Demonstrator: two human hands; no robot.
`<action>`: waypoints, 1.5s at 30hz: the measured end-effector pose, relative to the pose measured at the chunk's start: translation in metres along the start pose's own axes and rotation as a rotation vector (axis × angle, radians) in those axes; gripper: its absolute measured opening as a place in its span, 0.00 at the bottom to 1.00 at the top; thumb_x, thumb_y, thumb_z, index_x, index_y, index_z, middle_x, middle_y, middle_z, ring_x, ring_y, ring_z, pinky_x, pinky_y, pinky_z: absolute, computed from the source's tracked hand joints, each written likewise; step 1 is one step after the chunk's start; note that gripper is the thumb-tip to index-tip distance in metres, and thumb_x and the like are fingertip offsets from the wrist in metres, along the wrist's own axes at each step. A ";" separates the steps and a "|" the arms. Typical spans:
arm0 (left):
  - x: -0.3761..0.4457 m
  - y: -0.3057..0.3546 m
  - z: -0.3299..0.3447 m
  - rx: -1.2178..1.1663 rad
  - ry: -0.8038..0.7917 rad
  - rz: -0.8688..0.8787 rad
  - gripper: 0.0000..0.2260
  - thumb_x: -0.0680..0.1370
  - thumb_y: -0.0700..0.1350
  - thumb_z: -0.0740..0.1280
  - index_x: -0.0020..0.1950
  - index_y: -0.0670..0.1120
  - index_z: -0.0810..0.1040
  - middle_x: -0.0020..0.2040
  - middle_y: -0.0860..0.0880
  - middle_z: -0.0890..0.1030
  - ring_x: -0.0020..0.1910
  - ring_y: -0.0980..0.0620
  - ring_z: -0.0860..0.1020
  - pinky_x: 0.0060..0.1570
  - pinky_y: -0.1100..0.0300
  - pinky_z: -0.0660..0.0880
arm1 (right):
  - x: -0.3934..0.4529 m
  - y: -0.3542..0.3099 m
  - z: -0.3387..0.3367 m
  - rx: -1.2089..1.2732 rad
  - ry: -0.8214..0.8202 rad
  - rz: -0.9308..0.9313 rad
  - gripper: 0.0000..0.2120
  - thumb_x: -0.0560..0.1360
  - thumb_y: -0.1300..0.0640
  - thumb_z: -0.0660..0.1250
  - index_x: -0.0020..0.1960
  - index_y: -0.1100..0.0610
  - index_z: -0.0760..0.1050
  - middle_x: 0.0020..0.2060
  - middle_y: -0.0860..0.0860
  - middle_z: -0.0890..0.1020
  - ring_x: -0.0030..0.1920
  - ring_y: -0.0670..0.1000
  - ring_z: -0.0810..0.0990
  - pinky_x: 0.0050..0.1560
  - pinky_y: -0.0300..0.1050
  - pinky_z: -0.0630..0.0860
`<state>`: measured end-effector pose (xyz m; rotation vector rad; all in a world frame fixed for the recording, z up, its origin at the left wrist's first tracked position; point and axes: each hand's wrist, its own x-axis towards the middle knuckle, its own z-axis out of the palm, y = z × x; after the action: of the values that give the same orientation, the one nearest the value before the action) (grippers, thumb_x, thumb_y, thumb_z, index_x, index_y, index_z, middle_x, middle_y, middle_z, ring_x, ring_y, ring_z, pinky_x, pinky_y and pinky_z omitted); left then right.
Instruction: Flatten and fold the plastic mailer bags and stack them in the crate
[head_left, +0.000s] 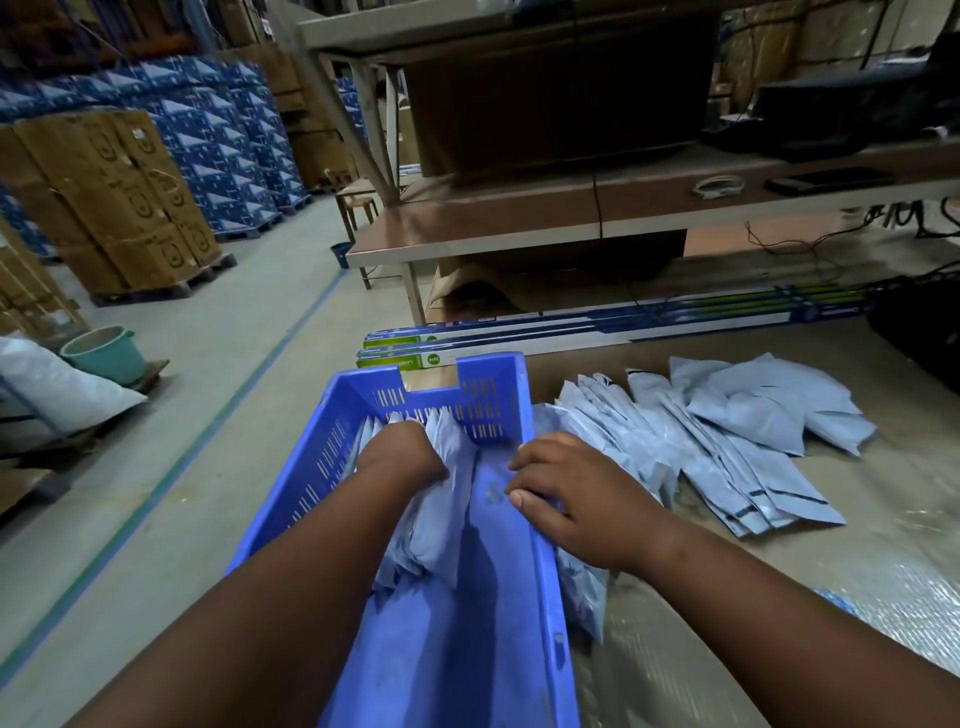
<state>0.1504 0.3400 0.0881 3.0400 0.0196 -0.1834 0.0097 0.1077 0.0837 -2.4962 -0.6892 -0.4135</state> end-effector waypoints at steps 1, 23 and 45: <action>-0.003 0.001 -0.001 -0.010 0.035 0.007 0.22 0.67 0.60 0.76 0.54 0.50 0.79 0.59 0.45 0.81 0.61 0.43 0.80 0.66 0.47 0.77 | -0.002 0.002 0.000 -0.004 0.005 0.000 0.13 0.84 0.43 0.61 0.55 0.46 0.83 0.59 0.42 0.78 0.64 0.45 0.73 0.63 0.48 0.74; -0.134 0.309 -0.005 -0.054 0.191 0.558 0.10 0.74 0.53 0.71 0.42 0.46 0.81 0.44 0.46 0.83 0.49 0.43 0.81 0.42 0.57 0.73 | -0.172 0.130 -0.124 -0.137 0.174 0.288 0.10 0.80 0.49 0.65 0.54 0.44 0.84 0.60 0.41 0.80 0.61 0.48 0.75 0.57 0.39 0.71; -0.032 0.410 0.078 -0.417 0.002 0.210 0.19 0.74 0.56 0.78 0.60 0.50 0.81 0.59 0.47 0.84 0.57 0.46 0.82 0.55 0.57 0.78 | -0.167 0.358 -0.126 0.318 0.097 0.930 0.28 0.79 0.51 0.70 0.77 0.55 0.67 0.64 0.55 0.79 0.63 0.56 0.79 0.55 0.44 0.72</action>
<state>0.1169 -0.0757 0.0536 2.6042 -0.2297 -0.1383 0.0489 -0.2915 -0.0223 -2.1720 0.4347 -0.0591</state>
